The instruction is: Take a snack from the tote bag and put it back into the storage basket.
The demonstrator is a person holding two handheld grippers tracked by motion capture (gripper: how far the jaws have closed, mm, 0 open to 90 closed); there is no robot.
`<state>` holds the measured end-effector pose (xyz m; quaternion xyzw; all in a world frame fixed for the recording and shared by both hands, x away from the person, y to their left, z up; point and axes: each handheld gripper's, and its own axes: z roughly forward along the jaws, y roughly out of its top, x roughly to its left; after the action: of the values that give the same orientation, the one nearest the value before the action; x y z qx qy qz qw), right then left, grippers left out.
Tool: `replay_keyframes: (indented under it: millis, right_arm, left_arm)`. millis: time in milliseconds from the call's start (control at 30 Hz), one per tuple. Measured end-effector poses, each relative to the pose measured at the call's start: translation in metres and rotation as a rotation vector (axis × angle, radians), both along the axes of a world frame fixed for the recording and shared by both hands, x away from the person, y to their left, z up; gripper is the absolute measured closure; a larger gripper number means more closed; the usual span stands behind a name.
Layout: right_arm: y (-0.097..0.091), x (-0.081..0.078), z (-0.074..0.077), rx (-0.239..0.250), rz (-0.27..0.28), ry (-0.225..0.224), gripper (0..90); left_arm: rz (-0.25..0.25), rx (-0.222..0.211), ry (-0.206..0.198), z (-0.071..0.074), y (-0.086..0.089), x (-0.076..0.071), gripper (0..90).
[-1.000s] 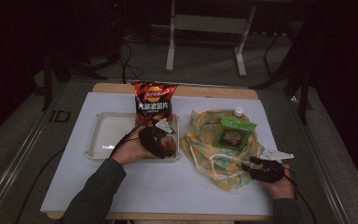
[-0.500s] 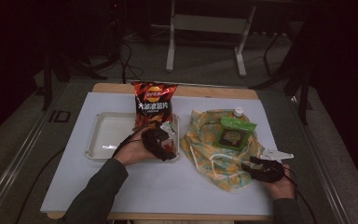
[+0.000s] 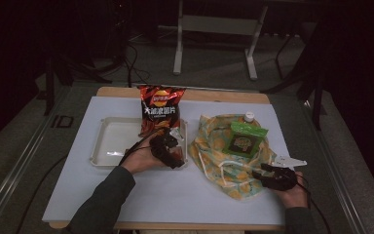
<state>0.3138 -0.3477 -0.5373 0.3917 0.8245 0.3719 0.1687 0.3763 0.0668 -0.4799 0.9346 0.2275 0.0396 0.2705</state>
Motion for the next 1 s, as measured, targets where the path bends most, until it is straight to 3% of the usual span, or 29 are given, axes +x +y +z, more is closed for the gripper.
replay_keyframes:
  millis: [233, 367, 500, 567, 700, 1000]
  right_arm:
    - [0.0, 0.0, 0.0, 0.0, 0.0, 0.0, 45.8]
    - [0.0, 0.0, 0.0, 0.0, 0.001, 0.0, 45.8]
    - [0.0, 0.0, 0.0, 0.0, 0.001, 0.0, 45.8]
    - [0.0, 0.0, 0.0, 0.0, 0.001, 0.0, 45.8]
    - [0.0, 0.0, 0.0, 0.0, 0.001, 0.0, 45.8]
    - [-0.0001, 0.0, 0.0, 0.0, 0.002, 0.0, 45.8]
  left_arm:
    - [0.013, -0.027, 0.021, 0.0002, -0.0006, 0.001, 25.2]
    - [0.019, -0.046, 0.013, 0.0034, -0.002, 0.0002, 19.6]
    - [0.015, -0.053, 0.008, 0.0047, -0.0021, -0.0007, 22.0]
    - [0.014, -0.062, -0.01, 0.0081, -0.0004, -0.0009, 29.1]
    - [0.028, -0.074, 0.004, 0.0081, 0.0013, 0.0006, 35.0]
    - [0.026, -0.09, 0.014, 0.0089, 0.0004, 0.0002, 36.6]
